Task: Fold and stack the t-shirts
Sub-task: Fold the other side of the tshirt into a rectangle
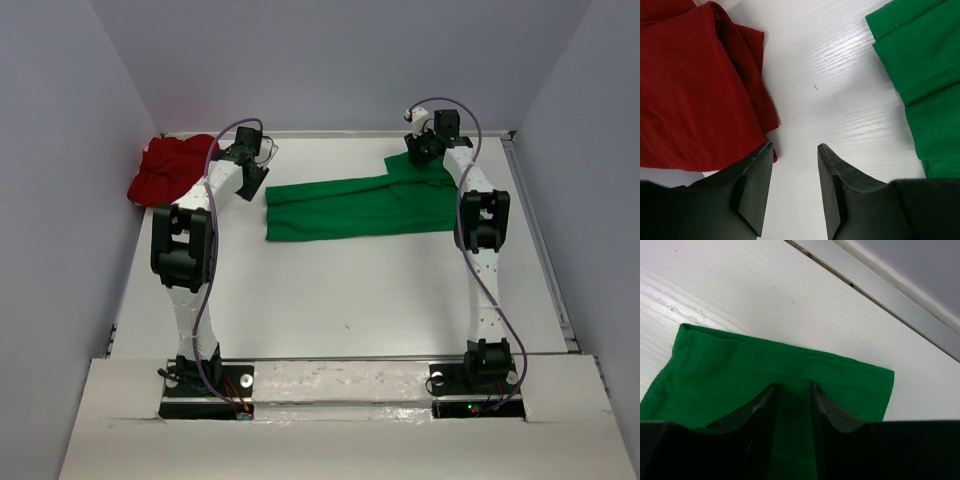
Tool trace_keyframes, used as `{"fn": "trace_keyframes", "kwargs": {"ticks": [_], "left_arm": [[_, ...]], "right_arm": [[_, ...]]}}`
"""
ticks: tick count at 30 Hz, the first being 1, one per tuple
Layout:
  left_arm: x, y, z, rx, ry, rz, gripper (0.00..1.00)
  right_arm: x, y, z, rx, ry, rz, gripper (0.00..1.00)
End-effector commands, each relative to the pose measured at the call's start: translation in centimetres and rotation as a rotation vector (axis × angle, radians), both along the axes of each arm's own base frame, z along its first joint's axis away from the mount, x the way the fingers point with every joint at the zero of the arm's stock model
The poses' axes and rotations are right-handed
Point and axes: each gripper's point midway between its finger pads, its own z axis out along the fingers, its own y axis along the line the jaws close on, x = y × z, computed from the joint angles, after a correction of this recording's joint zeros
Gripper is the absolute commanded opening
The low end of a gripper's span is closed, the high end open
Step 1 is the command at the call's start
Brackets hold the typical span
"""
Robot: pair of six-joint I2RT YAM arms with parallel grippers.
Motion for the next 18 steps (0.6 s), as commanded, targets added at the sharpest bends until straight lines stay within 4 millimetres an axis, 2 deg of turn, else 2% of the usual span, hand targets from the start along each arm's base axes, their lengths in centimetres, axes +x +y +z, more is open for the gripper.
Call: {"fn": "trace_keyframes", "kwargs": {"ticks": [1, 3, 4, 6, 12, 18], "left_arm": [[-0.4, 0.1, 0.0, 0.021, 0.020, -0.010, 0.53], [-0.4, 0.0, -0.3, 0.021, 0.029, -0.015, 0.53], [-0.3, -0.1, -0.3, 0.022, 0.027, -0.017, 0.53], [-0.2, -0.2, -0.4, 0.022, 0.031, -0.021, 0.53], [-0.3, -0.9, -0.6, 0.018, 0.037, -0.035, 0.52], [-0.3, -1.2, -0.7, 0.014, 0.037, -0.044, 0.52]], "right_arm": [[-1.1, -0.2, 1.2, 0.015, 0.039, 0.009, 0.35], [-1.2, -0.1, 1.2, 0.015, 0.042, 0.020, 0.23], [-1.3, -0.1, 1.2, 0.014, 0.044, 0.021, 0.12], [-1.3, -0.1, 1.2, 0.007, 0.044, 0.025, 0.02], [-1.4, -0.5, 1.6, -0.030, 0.030, 0.041, 0.00], [-1.1, -0.6, 4.0, -0.043, -0.016, 0.055, 0.00]]}}
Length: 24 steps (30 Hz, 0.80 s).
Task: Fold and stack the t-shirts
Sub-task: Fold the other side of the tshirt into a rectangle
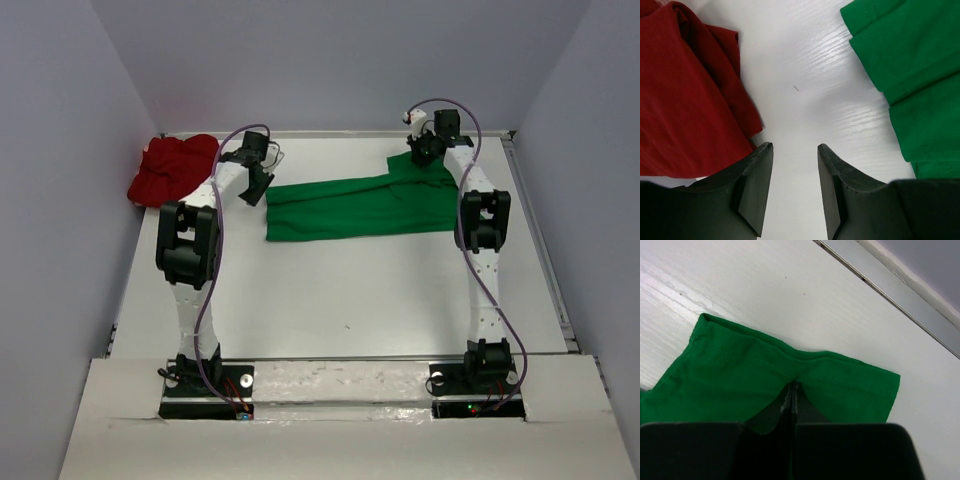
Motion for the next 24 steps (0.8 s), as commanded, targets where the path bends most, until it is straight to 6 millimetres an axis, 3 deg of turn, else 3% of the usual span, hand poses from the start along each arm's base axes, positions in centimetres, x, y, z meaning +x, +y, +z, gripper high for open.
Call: {"fn": "trace_keyframes", "kwargs": {"ticks": [1, 4, 11, 24], "left_arm": [[0.1, -0.6, 1.2, -0.005, -0.015, -0.023, 0.52], [0.2, -0.7, 1.3, -0.011, -0.017, -0.028, 0.52], [0.1, -1.4, 1.7, -0.023, -0.025, -0.041, 0.52], [-0.6, -1.3, 2.4, -0.028, -0.042, -0.048, 0.52]], "right_arm": [[-0.5, -0.7, 4.6, -0.024, -0.039, 0.008, 0.00], [-1.1, -0.4, 7.1, -0.017, -0.065, 0.027, 0.00], [-2.8, -0.1, 9.8, -0.017, -0.074, 0.054, 0.00], [-5.5, -0.2, 10.5, -0.031, -0.006, 0.074, 0.00]]}}
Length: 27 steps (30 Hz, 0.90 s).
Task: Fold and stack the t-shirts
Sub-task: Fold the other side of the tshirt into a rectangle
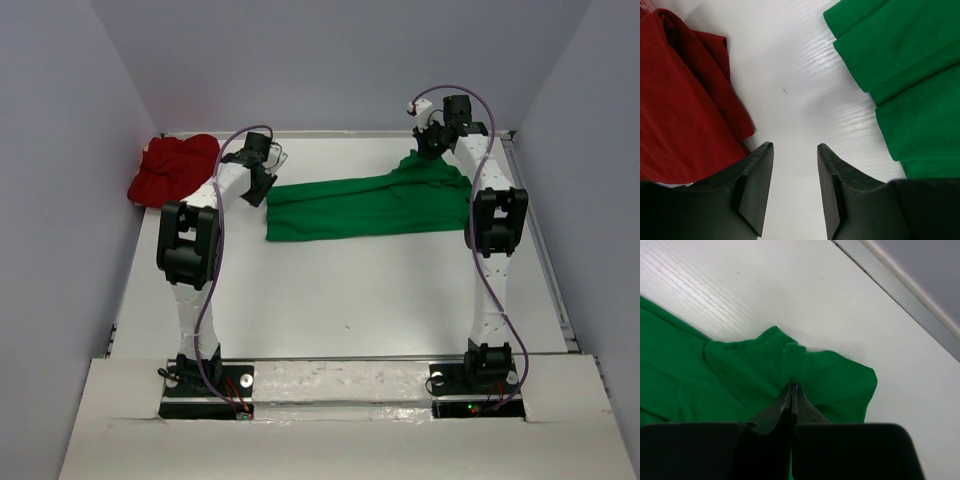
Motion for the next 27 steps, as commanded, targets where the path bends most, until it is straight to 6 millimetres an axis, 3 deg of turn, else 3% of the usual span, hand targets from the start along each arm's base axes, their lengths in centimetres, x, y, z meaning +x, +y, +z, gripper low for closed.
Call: {"fn": "trace_keyframes", "kwargs": {"ticks": [1, 17, 27], "left_arm": [[-0.5, 0.0, 2.7, -0.007, -0.047, -0.017, 0.52], [-0.7, -0.2, 3.1, -0.020, -0.054, -0.024, 0.52], [-0.8, -0.3, 3.9, -0.027, -0.066, -0.028, 0.52]], "right_arm": [[-1.8, -0.2, 3.3, -0.008, -0.007, 0.027, 0.00], [-8.3, 0.4, 4.1, -0.004, 0.146, 0.104, 0.00], [-11.3, 0.9, 3.9, -0.006, 0.239, 0.143, 0.00]]}}
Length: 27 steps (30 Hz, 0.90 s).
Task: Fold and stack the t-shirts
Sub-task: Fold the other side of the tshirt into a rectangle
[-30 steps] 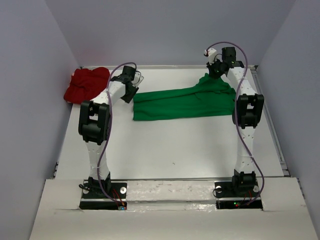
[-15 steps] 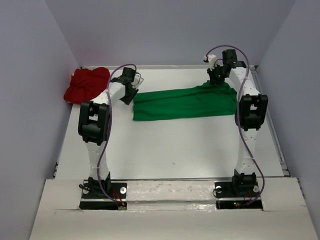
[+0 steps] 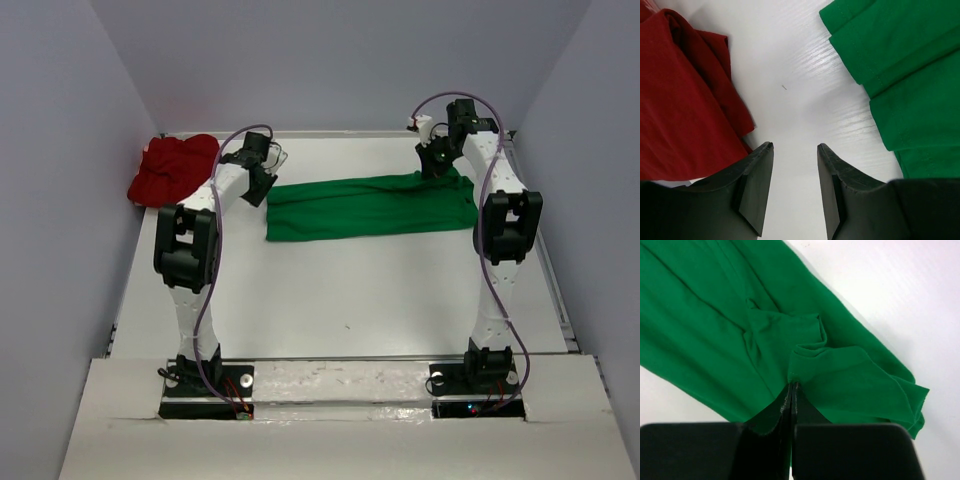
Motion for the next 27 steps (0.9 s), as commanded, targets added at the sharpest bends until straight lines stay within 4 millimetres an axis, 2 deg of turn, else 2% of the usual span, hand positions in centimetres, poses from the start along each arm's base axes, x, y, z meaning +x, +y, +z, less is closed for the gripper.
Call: {"fn": "trace_keyframes", "kwargs": {"ticks": [1, 8, 14, 15, 21, 27], "left_arm": [[-0.2, -0.2, 3.4, -0.014, -0.065, -0.018, 0.52], [-0.3, -0.4, 3.6, -0.020, -0.065, -0.026, 0.52], [-0.5, -0.7, 3.8, -0.021, -0.069, -0.034, 0.52], [-0.5, -0.7, 3.9, -0.017, -0.071, -0.034, 0.52], [-0.7, -1.0, 4.2, -0.016, -0.077, -0.046, 0.52], [-0.8, -1.1, 4.1, -0.018, -0.074, -0.051, 0.52]], "right_arm": [[-1.9, 0.5, 3.4, 0.013, -0.014, 0.032, 0.00], [-3.8, 0.4, 4.0, 0.013, 0.026, 0.031, 0.00], [-5.6, 0.7, 3.7, 0.033, 0.074, 0.033, 0.00], [-6.3, 1.2, 3.3, 0.036, 0.100, 0.044, 0.00], [-8.7, 1.2, 1.6, 0.038, 0.181, 0.052, 0.00], [-11.7, 0.9, -2.0, 0.027, 0.309, 0.062, 0.00]]}}
